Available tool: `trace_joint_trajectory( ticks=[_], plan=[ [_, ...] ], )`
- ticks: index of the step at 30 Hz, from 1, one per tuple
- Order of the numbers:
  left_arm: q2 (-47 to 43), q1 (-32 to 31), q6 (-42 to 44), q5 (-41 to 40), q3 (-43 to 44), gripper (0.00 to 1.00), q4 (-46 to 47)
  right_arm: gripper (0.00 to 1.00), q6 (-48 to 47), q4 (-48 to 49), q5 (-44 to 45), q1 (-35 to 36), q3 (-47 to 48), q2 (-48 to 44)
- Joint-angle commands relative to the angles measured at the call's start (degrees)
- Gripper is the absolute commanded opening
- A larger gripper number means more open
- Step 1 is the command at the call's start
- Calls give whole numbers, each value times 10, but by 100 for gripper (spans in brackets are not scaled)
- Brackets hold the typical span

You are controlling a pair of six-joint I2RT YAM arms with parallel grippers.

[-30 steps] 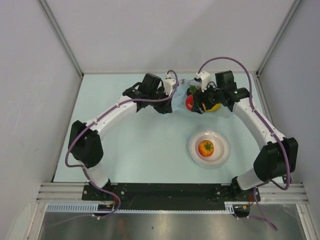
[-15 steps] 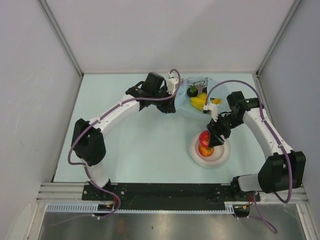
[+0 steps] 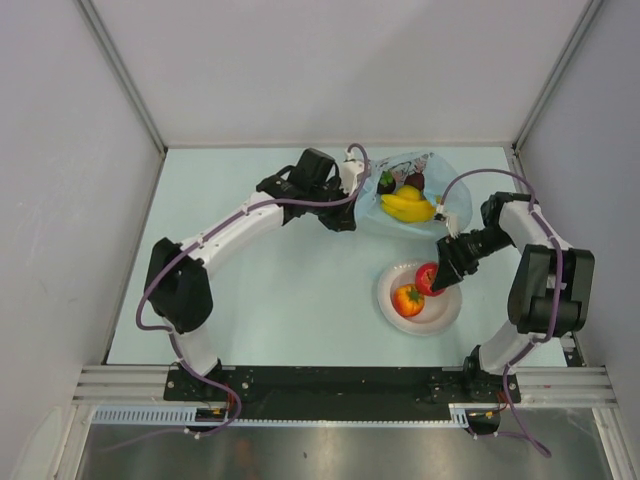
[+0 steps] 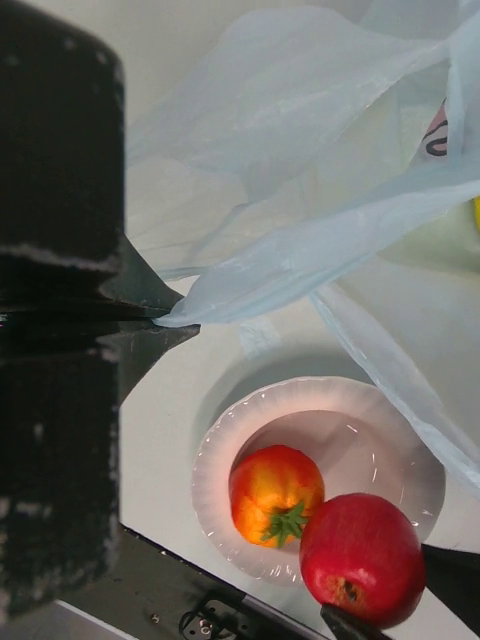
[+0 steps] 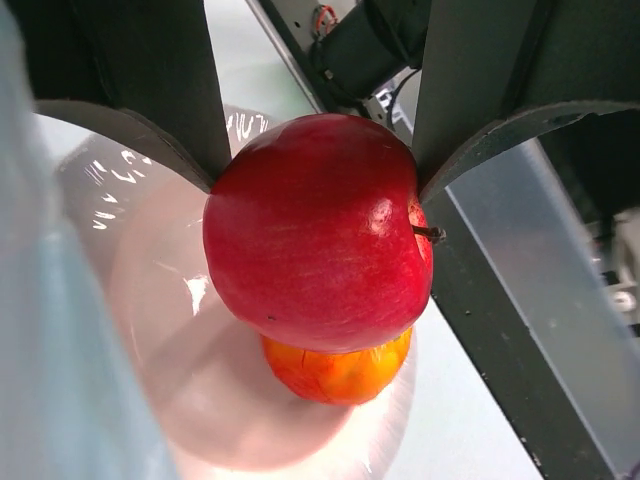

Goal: Take the fake fruits out of the plastic bag
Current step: Place the fake fruit on the plate.

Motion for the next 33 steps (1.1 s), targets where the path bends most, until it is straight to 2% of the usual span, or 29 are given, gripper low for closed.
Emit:
trace_joint_trajectory(
  ticks=[1,7,16,18,19,21,22,28,31,33],
  plan=[
    [-18,-14,21,-4,6,1,-5,40,3,-2,-21,-21,-6,39],
    [-23,-23,31,-11,-2,1,-11,41,17,27,-13,-51,-7,82],
    [-17,-28,30,-5,0,1,-10,58,30,13,-23,-52,-7,106],
    [-13,-28,30,-5,3,1,-11,69,37,14,-17,-52,-7,105],
    [-13,-28,29,-4,6,1,-10,70,39,13,-17,-53,-7,104],
    [-11,-28,30,-3,8,1,-10,85,40,6,-20,-57,-6,106],
    [-11,-29,30,-4,9,1,-11,100,42,6,-20,-58,-6,103],
    [-12,-29,39,-5,15,1,-17,100,60,-2,15,-81,-2,67],
    [-17,-28,49,-15,20,1,-22,100,48,0,56,-91,9,-16],
    [-20,-28,57,-25,21,1,-22,100,37,42,44,-90,12,-119]
  ],
)
